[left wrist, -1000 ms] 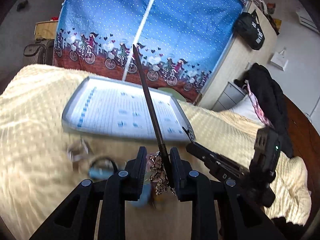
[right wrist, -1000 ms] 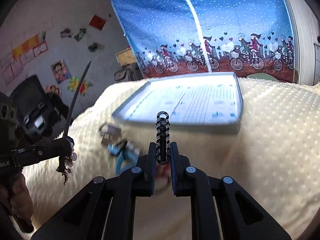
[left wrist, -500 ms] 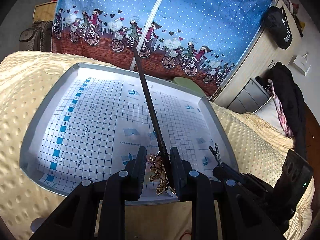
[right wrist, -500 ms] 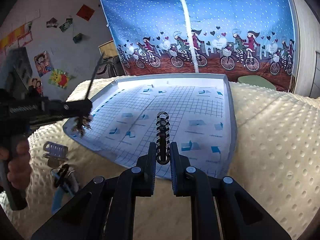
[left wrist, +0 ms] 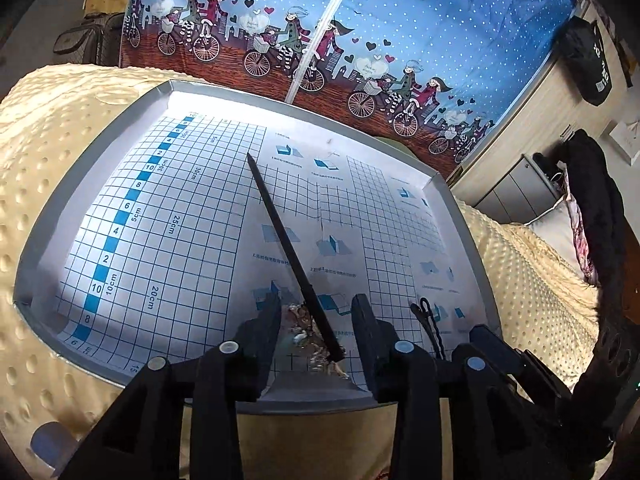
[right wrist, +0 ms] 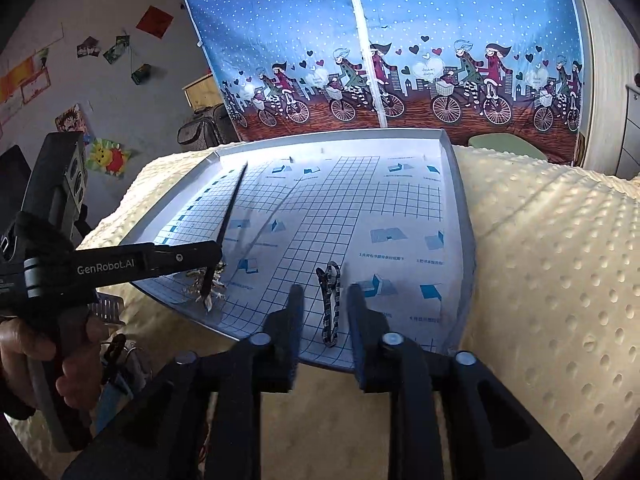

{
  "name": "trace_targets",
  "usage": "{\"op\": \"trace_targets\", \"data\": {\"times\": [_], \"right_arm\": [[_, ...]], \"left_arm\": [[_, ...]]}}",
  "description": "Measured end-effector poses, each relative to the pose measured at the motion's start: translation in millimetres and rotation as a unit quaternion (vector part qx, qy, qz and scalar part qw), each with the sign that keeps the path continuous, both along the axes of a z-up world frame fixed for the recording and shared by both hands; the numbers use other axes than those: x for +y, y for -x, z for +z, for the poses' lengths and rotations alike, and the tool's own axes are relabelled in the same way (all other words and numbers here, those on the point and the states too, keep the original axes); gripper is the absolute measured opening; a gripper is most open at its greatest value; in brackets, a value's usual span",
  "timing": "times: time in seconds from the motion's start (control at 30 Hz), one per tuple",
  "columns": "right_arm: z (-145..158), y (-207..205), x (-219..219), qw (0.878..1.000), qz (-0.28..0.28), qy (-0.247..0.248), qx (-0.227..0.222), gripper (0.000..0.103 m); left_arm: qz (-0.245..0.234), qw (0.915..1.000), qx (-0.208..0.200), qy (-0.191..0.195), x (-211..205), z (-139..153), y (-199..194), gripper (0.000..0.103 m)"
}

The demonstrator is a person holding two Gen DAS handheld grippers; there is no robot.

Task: Organize jewelry
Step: 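Carry the hair clip into the tray with the right tool while the left tool drops the hairpin there, then withdraw both tools from the tray back toward the remaining jewelry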

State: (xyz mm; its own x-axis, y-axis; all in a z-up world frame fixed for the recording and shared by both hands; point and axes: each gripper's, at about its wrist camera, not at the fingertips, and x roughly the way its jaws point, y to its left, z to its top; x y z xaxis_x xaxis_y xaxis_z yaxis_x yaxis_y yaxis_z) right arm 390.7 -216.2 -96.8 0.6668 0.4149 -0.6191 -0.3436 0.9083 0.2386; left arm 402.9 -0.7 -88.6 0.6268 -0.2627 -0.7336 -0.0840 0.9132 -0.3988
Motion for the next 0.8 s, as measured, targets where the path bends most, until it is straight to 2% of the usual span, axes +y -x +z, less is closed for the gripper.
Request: {"op": "trace_targets", "data": {"times": [0.03,0.1,0.2,0.27,0.33,0.43,0.6,0.67,0.8], "right_arm": [[2.7,2.9,-1.3,1.0,-0.003,0.0,0.0,0.041],[8.4,9.7,-6.0,1.0,-0.011,-0.004,-0.003,0.046],[22.6,22.4,-15.2,0.999,-0.027,-0.01,-0.018,0.055],[35.3,34.2,-22.8,0.998,-0.039,-0.014,-0.039,0.065],[49.7,49.3,-30.8,0.996,-0.046,-0.025,-0.067,0.081],[70.1,75.1,-42.8,0.991,-0.053,-0.048,-0.114,0.102],[100.0,115.5,-48.3,0.98,-0.048,-0.053,-0.187,0.102],[110.5,131.9,-47.2,0.975,-0.042,-0.055,-0.21,0.102],[124.6,168.2,-42.8,0.967,-0.032,-0.06,-0.247,0.102]], "left_arm": [[0.005,1.0,-0.006,0.005,1.3,4.6,4.7,0.054],[0.018,0.9994,-0.028,0.012,4.0,15.4,16.1,0.072],[0.03,0.9976,-0.062,0.011,5.0,36.2,35.9,0.084],[0.034,0.996,-0.083,-0.001,2.8,50.9,51.3,0.09],[0.039,0.9928,-0.112,-0.018,-0.5,67.7,72.1,0.099],[0.051,0.9853,-0.155,-0.049,-5.2,90.6,100.7,0.103],[0.049,0.9683,-0.22,-0.109,-18.4,122.0,155.6,0.103],[0.047,0.964,-0.23,-0.124,-21.7,131.5,175.5,0.103],[0.052,0.958,-0.255,-0.121,-20.2,143.8,217.9,0.103]]}}
